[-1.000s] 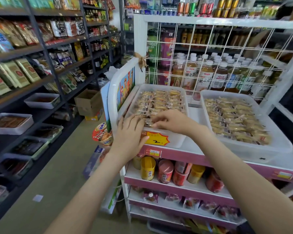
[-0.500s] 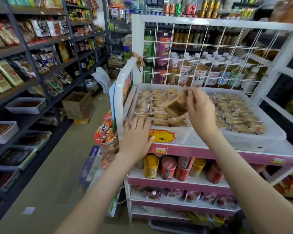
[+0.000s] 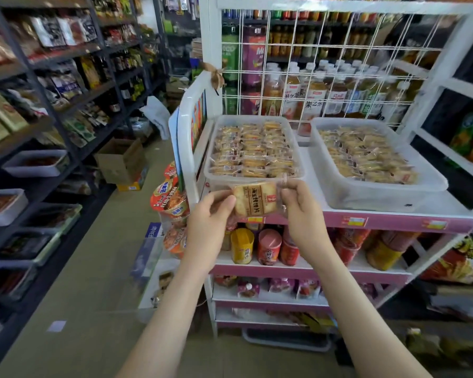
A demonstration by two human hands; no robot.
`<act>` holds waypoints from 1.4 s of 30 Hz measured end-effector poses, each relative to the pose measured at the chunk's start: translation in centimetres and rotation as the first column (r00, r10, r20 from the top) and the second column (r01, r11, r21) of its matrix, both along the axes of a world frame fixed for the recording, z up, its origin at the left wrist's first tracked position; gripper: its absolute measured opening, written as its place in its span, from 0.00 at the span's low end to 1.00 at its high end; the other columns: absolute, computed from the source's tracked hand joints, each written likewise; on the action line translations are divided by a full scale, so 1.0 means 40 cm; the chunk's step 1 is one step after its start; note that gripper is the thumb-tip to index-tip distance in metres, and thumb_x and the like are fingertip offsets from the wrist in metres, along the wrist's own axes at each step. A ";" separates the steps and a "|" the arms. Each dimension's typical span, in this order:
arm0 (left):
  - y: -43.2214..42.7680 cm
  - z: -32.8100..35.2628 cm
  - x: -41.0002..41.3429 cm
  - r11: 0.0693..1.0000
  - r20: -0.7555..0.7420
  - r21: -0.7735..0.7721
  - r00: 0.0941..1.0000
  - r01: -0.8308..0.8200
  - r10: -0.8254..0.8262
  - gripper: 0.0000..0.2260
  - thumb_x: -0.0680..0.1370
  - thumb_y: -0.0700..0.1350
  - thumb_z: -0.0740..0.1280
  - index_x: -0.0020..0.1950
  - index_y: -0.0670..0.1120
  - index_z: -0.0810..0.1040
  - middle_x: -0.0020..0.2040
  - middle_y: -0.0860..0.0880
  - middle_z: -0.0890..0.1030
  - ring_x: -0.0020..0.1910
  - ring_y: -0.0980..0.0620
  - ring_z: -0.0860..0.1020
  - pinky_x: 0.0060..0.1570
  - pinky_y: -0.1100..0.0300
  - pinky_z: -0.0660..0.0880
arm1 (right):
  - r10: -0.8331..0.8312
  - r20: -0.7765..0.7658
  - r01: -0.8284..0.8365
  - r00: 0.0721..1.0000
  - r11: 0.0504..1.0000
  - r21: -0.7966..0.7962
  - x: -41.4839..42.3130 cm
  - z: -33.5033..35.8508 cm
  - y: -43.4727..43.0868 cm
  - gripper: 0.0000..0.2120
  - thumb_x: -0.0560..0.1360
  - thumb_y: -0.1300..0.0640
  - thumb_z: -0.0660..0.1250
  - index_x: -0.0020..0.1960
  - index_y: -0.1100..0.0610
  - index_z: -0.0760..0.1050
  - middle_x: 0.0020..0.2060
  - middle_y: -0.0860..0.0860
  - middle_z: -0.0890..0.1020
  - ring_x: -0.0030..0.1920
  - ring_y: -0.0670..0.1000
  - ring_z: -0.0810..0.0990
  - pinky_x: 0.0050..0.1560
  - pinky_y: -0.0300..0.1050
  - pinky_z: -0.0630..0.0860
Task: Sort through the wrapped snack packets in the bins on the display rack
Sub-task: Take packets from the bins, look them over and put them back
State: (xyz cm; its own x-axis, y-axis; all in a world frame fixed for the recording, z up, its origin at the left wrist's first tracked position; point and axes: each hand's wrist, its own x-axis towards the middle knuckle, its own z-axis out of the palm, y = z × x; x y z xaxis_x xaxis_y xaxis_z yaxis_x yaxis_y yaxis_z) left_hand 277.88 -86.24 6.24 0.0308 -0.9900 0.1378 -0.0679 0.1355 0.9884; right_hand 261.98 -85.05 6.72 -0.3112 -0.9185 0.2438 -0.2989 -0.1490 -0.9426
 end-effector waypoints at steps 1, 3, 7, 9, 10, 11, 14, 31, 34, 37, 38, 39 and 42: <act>0.002 0.000 0.007 1.000 -0.021 0.016 1.000 -0.012 0.013 0.05 0.80 0.42 0.65 0.52 0.51 0.80 0.48 0.53 0.83 0.48 0.58 0.82 0.47 0.62 0.79 | 0.001 0.019 -0.001 1.000 1.000 0.015 0.004 -0.010 0.006 0.08 0.82 0.58 0.55 0.54 0.52 0.74 0.42 0.47 0.80 0.47 0.56 0.79 0.52 0.55 0.78; 0.009 0.001 0.019 0.997 -0.052 0.069 0.998 -0.018 0.022 0.05 0.79 0.40 0.66 0.51 0.49 0.80 0.48 0.50 0.84 0.46 0.57 0.82 0.45 0.63 0.79 | -0.024 0.078 0.023 0.997 0.999 0.024 0.014 -0.027 0.015 0.08 0.82 0.57 0.57 0.52 0.51 0.75 0.42 0.49 0.81 0.47 0.57 0.80 0.52 0.58 0.78; 0.023 -0.005 0.033 0.978 -0.094 0.207 0.995 0.032 -0.013 0.05 0.77 0.37 0.69 0.47 0.46 0.80 0.45 0.45 0.84 0.48 0.45 0.83 0.50 0.52 0.80 | -0.056 0.116 0.059 0.992 0.998 -0.021 0.028 -0.049 0.024 0.08 0.80 0.54 0.59 0.45 0.51 0.74 0.40 0.55 0.81 0.46 0.59 0.80 0.49 0.63 0.78; 0.033 -0.012 0.037 0.971 -0.115 0.233 0.993 0.048 -0.022 0.07 0.76 0.34 0.69 0.46 0.45 0.80 0.40 0.47 0.84 0.45 0.45 0.83 0.51 0.51 0.80 | -0.060 0.027 0.061 0.998 0.997 -0.047 0.027 -0.058 0.034 0.07 0.81 0.56 0.59 0.47 0.54 0.74 0.40 0.53 0.81 0.42 0.52 0.79 0.45 0.51 0.78; 0.037 -0.016 0.039 0.970 -0.114 0.238 0.993 0.055 -0.029 0.07 0.76 0.34 0.69 0.46 0.45 0.81 0.39 0.47 0.83 0.45 0.46 0.83 0.51 0.51 0.80 | -0.060 -0.022 0.058 0.998 0.996 -0.060 0.025 -0.063 0.039 0.07 0.81 0.58 0.59 0.48 0.55 0.74 0.39 0.51 0.81 0.40 0.48 0.78 0.42 0.46 0.76; 0.043 -0.018 0.039 0.968 -0.116 0.241 0.993 0.064 -0.037 0.06 0.75 0.34 0.69 0.47 0.44 0.81 0.39 0.48 0.83 0.44 0.47 0.82 0.50 0.51 0.80 | -0.062 -0.073 0.057 0.995 0.996 -0.069 0.022 -0.068 0.043 0.06 0.81 0.58 0.58 0.49 0.56 0.74 0.38 0.49 0.80 0.37 0.45 0.77 0.40 0.43 0.74; 0.050 -0.019 0.041 0.970 -0.136 0.230 0.989 0.083 -0.053 0.07 0.75 0.33 0.69 0.50 0.43 0.81 0.37 0.50 0.83 0.41 0.50 0.81 0.48 0.55 0.81 | -0.082 -0.159 0.075 0.984 0.996 -0.050 0.018 -0.084 0.044 0.06 0.82 0.60 0.57 0.49 0.55 0.71 0.35 0.44 0.77 0.34 0.41 0.74 0.34 0.38 0.68; 0.059 -0.001 0.049 0.975 -0.277 0.178 0.958 0.131 -0.078 0.14 0.76 0.32 0.67 0.53 0.50 0.83 0.47 0.46 0.82 0.50 0.48 0.81 0.44 0.58 0.80 | 0.101 0.209 -0.117 0.973 0.991 0.064 -0.002 -0.035 0.044 0.13 0.83 0.59 0.54 0.41 0.54 0.68 0.24 0.42 0.72 0.25 0.44 0.65 0.24 0.38 0.62; 0.058 0.000 0.043 0.981 -0.252 0.171 0.966 0.095 -0.050 0.13 0.75 0.33 0.68 0.50 0.50 0.83 0.44 0.49 0.83 0.50 0.48 0.82 0.46 0.57 0.80 | 0.147 0.260 -0.163 0.954 0.986 0.043 -0.007 -0.033 0.047 0.13 0.83 0.60 0.52 0.41 0.55 0.66 0.22 0.43 0.67 0.22 0.45 0.59 0.23 0.37 0.56; 0.059 0.001 0.036 0.982 -0.205 0.179 0.978 0.067 -0.030 0.12 0.76 0.34 0.68 0.51 0.50 0.83 0.42 0.52 0.84 0.49 0.49 0.82 0.47 0.56 0.80 | 0.172 0.286 -0.191 0.942 0.981 0.039 -0.009 -0.028 0.050 0.13 0.83 0.60 0.52 0.41 0.55 0.65 0.22 0.42 0.69 0.21 0.44 0.61 0.23 0.37 0.57; 0.058 0.000 0.034 0.980 -0.176 0.190 0.984 0.066 -0.032 0.12 0.76 0.34 0.68 0.53 0.50 0.82 0.44 0.51 0.84 0.51 0.48 0.82 0.48 0.55 0.81 | 0.179 0.291 -0.199 0.940 0.979 0.040 -0.010 -0.026 0.051 0.13 0.83 0.60 0.52 0.41 0.55 0.65 0.23 0.42 0.69 0.21 0.43 0.62 0.23 0.37 0.57; 0.057 0.000 0.031 0.976 -0.146 0.205 0.988 0.070 -0.041 0.13 0.77 0.34 0.68 0.57 0.49 0.81 0.47 0.48 0.83 0.52 0.46 0.82 0.50 0.54 0.81 | 0.182 0.294 -0.203 0.938 0.978 0.045 -0.012 -0.024 0.050 0.13 0.83 0.59 0.52 0.41 0.54 0.66 0.23 0.41 0.70 0.21 0.42 0.63 0.23 0.37 0.58; 0.064 0.001 0.028 0.966 -0.010 0.241 0.996 0.090 -0.090 0.24 0.76 0.41 0.70 0.71 0.52 0.70 0.56 0.48 0.80 0.57 0.49 0.80 0.58 0.51 0.78 | 0.158 0.227 -0.176 0.961 0.983 0.059 -0.019 -0.020 0.049 0.12 0.83 0.58 0.53 0.42 0.53 0.68 0.23 0.41 0.70 0.22 0.42 0.65 0.22 0.37 0.62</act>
